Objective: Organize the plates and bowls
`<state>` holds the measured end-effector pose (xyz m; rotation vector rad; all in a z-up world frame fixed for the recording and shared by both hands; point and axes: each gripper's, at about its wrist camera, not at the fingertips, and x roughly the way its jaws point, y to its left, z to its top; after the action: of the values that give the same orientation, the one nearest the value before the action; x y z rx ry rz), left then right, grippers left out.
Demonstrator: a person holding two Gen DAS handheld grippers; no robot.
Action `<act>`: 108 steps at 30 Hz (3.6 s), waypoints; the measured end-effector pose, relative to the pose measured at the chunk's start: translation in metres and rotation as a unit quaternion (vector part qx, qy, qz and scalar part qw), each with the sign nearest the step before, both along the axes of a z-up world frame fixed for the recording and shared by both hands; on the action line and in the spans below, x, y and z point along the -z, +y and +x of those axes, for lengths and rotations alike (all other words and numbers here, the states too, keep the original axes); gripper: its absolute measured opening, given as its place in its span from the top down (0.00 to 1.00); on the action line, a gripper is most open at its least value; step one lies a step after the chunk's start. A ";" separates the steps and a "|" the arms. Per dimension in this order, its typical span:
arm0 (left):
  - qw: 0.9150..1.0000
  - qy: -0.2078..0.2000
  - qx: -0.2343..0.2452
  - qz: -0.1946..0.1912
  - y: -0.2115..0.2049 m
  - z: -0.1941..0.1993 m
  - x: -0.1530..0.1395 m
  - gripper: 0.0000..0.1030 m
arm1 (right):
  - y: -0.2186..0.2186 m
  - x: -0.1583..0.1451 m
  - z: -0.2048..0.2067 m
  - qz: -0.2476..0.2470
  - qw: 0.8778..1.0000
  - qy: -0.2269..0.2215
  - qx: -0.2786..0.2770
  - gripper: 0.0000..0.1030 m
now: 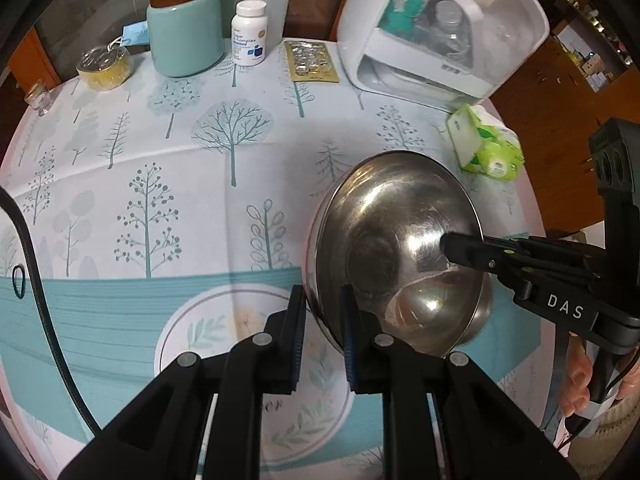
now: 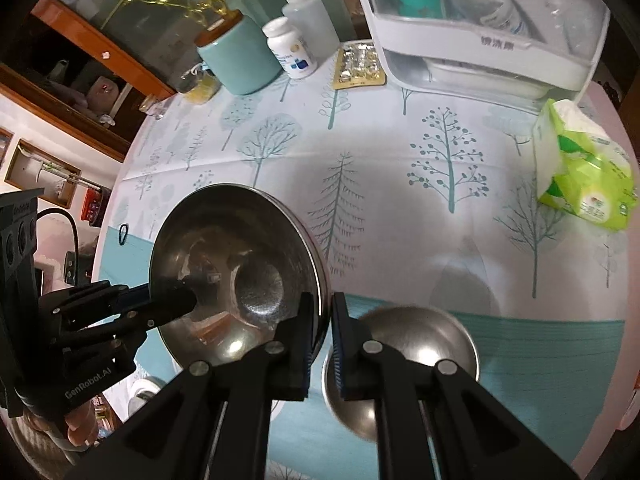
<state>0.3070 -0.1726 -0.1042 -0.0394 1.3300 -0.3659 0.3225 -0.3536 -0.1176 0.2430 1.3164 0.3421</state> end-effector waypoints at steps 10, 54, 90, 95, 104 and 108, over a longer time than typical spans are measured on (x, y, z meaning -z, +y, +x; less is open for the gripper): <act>1.000 -0.012 0.013 -0.008 -0.008 -0.057 -0.030 0.86 | -0.011 -0.034 -0.056 -0.009 1.000 -0.015 -0.002 0.91; 0.992 0.123 0.035 0.014 -0.002 -0.290 0.049 0.86 | 0.006 0.042 -0.291 -0.012 0.990 0.127 -0.063 0.89; 0.993 0.112 0.038 0.020 -0.002 -0.281 0.038 0.74 | 0.023 0.021 -0.286 -0.086 0.988 0.076 -0.101 0.62; 0.995 0.090 0.039 0.017 -0.002 -0.279 0.023 0.68 | 0.021 0.015 -0.288 -0.081 0.989 0.069 -0.099 0.62; 0.998 0.009 0.045 0.031 -0.009 -0.279 -0.015 0.40 | 0.009 -0.003 -0.292 -0.063 0.994 0.043 -0.084 0.62; 0.998 -0.015 0.051 0.029 -0.016 -0.276 -0.029 0.29 | 0.003 -0.012 -0.291 -0.052 0.995 0.033 -0.076 0.62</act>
<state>0.0314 -0.1884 -0.0748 0.0823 1.3142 -0.4122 0.0315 -0.3509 -0.1051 0.0659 1.4165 0.3952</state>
